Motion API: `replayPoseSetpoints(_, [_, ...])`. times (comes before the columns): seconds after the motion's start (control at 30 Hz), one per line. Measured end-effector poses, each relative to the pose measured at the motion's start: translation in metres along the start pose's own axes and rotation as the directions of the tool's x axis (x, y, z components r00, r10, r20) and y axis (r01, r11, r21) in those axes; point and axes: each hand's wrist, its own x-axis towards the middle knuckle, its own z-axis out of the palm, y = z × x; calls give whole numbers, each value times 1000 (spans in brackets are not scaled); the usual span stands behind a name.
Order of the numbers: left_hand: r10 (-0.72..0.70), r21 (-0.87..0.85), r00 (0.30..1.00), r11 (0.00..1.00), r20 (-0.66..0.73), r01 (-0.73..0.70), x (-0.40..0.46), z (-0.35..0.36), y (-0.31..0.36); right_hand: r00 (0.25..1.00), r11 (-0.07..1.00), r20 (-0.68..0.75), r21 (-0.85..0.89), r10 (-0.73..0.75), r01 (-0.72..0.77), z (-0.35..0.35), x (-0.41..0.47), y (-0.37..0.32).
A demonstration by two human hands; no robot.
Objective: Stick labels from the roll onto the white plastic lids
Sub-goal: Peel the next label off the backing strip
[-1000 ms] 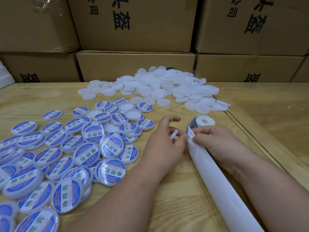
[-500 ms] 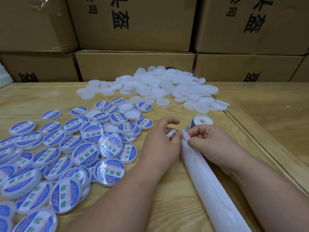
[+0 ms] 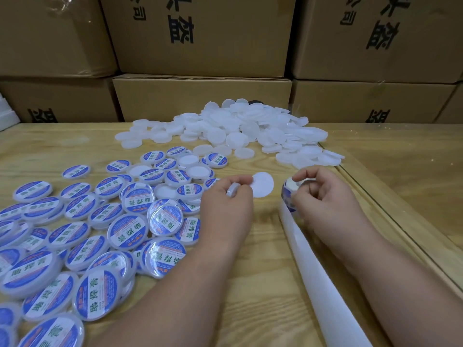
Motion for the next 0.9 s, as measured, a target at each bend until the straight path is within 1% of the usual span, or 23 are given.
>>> replayPoseSetpoints(0.1, [11,27,999,1000,51,-13,-3,2,1,985,985,-9,-40,-171,170,4,0,2])
replayPoseSetpoints(0.17, [13,25,997,1000,79,-15,-4,2,1,971,968,-13,-87,-238,236,4,1,4])
replayPoseSetpoints(0.27, [9,21,995,1000,103,-12,-4,1,1,962,953,-32,-148,-271,264,3,2,7])
replayPoseSetpoints(0.5, [-8,-2,992,1000,125,9,-4,0,1,942,911,6,-252,-335,326,1,2,7])
replayPoseSetpoints(0.57, [11,-32,990,999,142,-6,-3,0,1,937,900,-22,-288,-349,328,1,3,6])
replayPoseSetpoints(0.63, [59,-115,979,993,193,-37,-4,-2,2,938,905,-66,-295,-340,307,3,3,6])
replayPoseSetpoints(0.67, [76,-190,972,981,224,-33,-4,-3,3,943,919,-91,-270,-321,286,4,2,5])
replayPoseSetpoints(0.73, [74,-329,959,944,273,21,-3,-5,3,958,962,-143,-151,-249,227,7,0,3])
replayPoseSetpoints(0.8, [54,-383,959,922,278,59,-2,-5,4,978,990,-154,0,-142,144,8,-2,0])
replayPoseSetpoints(0.83, [40,-397,962,915,270,73,-1,-6,4,989,992,-128,92,-75,87,8,-3,-2])
replayPoseSetpoints(0.9, [-1,-411,964,904,266,115,2,-7,4,998,967,-31,252,54,-44,7,-2,-5])
